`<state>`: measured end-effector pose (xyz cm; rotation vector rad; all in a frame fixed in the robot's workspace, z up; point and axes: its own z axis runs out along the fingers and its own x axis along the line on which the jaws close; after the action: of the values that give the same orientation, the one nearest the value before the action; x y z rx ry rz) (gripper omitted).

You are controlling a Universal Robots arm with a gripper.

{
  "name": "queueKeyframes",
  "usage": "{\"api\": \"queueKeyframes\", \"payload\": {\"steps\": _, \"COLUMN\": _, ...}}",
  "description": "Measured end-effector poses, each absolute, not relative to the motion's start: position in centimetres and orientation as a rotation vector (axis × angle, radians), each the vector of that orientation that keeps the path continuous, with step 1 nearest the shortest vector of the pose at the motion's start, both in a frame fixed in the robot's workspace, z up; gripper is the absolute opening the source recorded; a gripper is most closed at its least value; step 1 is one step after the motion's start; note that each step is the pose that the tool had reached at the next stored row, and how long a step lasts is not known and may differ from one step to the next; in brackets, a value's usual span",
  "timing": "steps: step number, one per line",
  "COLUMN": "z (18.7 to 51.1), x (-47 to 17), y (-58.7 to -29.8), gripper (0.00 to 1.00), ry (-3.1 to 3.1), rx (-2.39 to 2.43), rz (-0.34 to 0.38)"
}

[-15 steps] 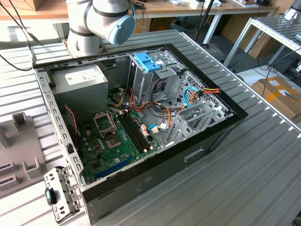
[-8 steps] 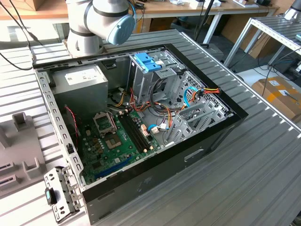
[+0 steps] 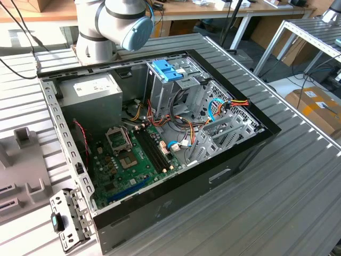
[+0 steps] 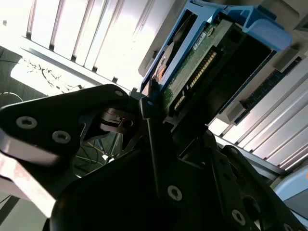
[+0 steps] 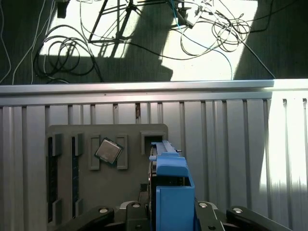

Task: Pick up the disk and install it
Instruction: 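Pick up the disk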

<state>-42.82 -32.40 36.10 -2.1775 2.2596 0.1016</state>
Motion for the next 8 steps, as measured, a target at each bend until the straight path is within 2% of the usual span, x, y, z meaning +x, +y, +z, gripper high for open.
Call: {"api": "queueKeyframes", "payload": {"steps": 8, "z": 36.56, "x": -42.8, "y": -32.4, "gripper": 0.36, "ry": 2.26, "rx": -2.177, "rz": 0.102}}
